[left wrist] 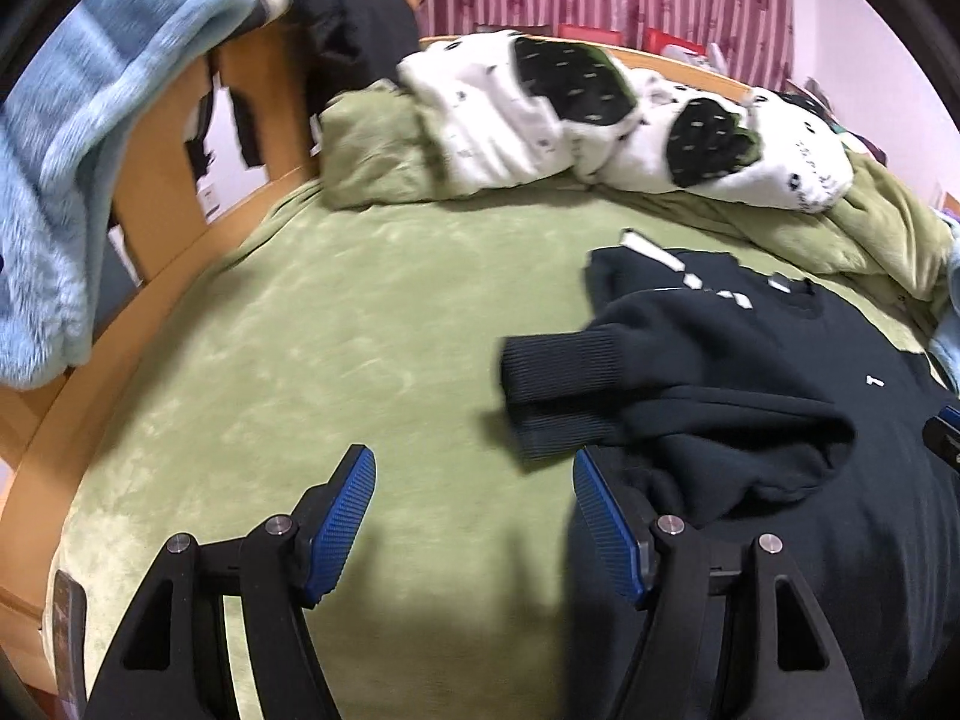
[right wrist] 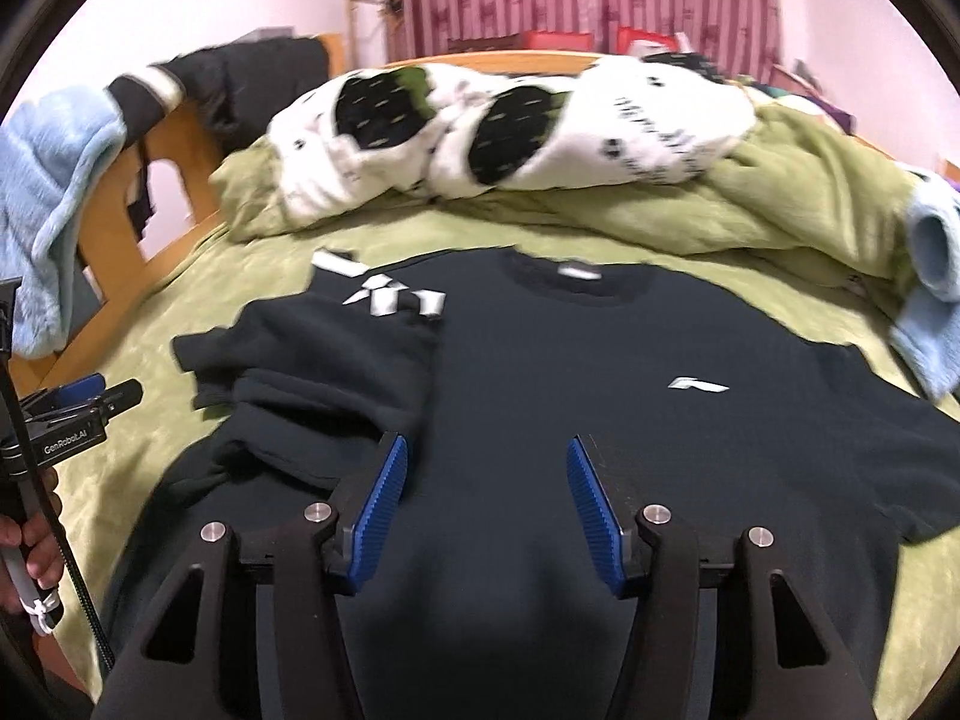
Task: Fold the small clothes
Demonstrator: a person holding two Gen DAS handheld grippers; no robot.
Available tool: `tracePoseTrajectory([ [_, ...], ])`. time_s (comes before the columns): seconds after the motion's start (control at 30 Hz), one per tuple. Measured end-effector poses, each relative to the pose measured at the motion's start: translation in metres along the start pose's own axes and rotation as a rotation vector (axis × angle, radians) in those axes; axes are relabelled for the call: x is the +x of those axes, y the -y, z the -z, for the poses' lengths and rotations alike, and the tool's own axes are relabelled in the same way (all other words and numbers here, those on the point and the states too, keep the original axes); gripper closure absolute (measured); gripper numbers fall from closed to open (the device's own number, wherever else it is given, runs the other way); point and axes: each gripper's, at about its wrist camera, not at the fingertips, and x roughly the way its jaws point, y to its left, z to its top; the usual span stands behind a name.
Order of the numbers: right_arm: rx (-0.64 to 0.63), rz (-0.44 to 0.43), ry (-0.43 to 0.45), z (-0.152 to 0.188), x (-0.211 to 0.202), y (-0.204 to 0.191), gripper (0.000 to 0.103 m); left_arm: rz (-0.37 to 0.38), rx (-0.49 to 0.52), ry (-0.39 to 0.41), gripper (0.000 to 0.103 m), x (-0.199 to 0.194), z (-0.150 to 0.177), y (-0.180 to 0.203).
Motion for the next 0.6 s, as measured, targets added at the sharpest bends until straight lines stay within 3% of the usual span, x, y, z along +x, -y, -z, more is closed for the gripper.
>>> tracePoseTrajectory([
  [0.2, -0.092, -0.073, -0.010, -0.028, 0.041, -0.071, 0.038, 0.018, -0.088, -0.029, 0.036, 0.017, 0.003, -0.039],
  [0.33, -0.158, -0.094, -0.050, -0.028, 0.076, -0.113, 0.038, 0.018, -0.095, -0.026, 0.036, 0.021, 0.008, -0.051],
  [0.6, -0.190, -0.074, -0.136, -0.009, 0.135, -0.134, 0.038, 0.014, -0.086, -0.019, 0.036, 0.026, 0.009, -0.055],
])
